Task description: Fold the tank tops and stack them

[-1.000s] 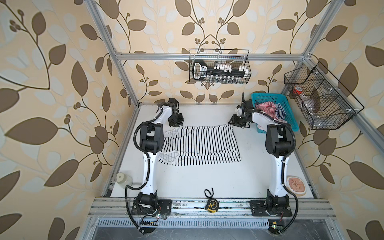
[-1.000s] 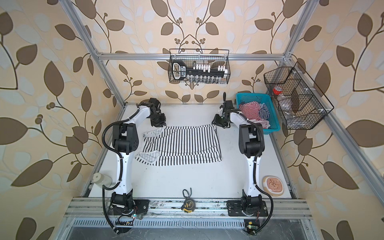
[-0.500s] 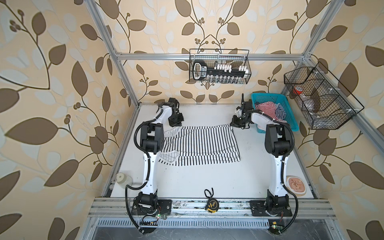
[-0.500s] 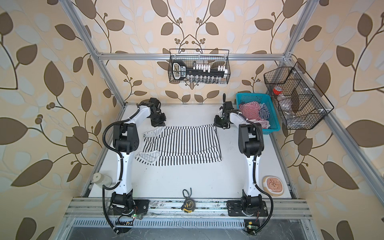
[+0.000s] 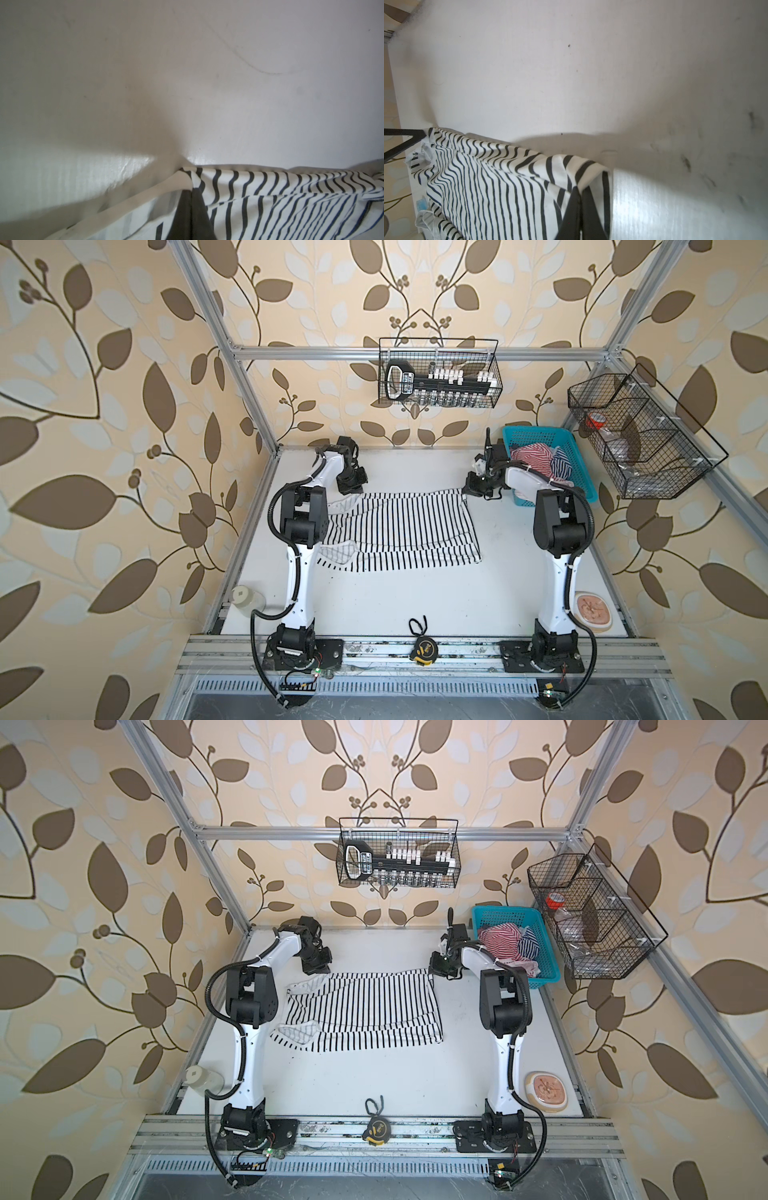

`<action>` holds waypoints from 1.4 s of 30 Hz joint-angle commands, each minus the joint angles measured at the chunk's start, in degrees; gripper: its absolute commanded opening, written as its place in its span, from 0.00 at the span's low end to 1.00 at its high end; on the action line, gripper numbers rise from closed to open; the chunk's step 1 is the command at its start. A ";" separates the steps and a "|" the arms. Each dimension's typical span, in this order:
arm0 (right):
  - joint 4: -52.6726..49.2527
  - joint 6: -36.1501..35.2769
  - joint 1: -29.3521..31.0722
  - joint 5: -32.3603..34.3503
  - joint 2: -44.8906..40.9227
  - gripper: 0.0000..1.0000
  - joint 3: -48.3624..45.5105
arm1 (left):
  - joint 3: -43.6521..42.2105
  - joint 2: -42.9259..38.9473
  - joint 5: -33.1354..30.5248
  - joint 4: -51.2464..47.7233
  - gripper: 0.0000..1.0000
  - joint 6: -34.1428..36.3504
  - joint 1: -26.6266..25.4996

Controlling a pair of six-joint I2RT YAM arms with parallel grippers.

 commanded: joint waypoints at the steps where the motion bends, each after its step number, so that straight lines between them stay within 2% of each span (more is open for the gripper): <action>1: 1.97 -1.29 -0.17 -0.63 -4.72 0.00 -2.90 | -2.28 -6.53 0.36 -2.84 0.00 1.86 0.53; 13: 2.64 -3.99 -0.16 -2.31 -11.18 0.00 -11.47 | -13.85 -15.93 -0.55 -0.08 0.00 1.68 0.66; 21: 3.08 -4.39 -0.16 -3.00 -13.55 0.00 -15.36 | -15.14 -17.29 0.64 -0.06 0.00 1.05 0.66; 33: 2.78 -5.39 -0.09 -1.74 -20.59 0.00 -23.87 | -26.81 -26.10 -0.67 1.43 0.00 0.22 0.65; 42: 1.79 -5.74 -0.11 -0.43 -23.71 0.00 -31.14 | -32.86 -29.40 -1.55 1.26 0.00 0.17 0.66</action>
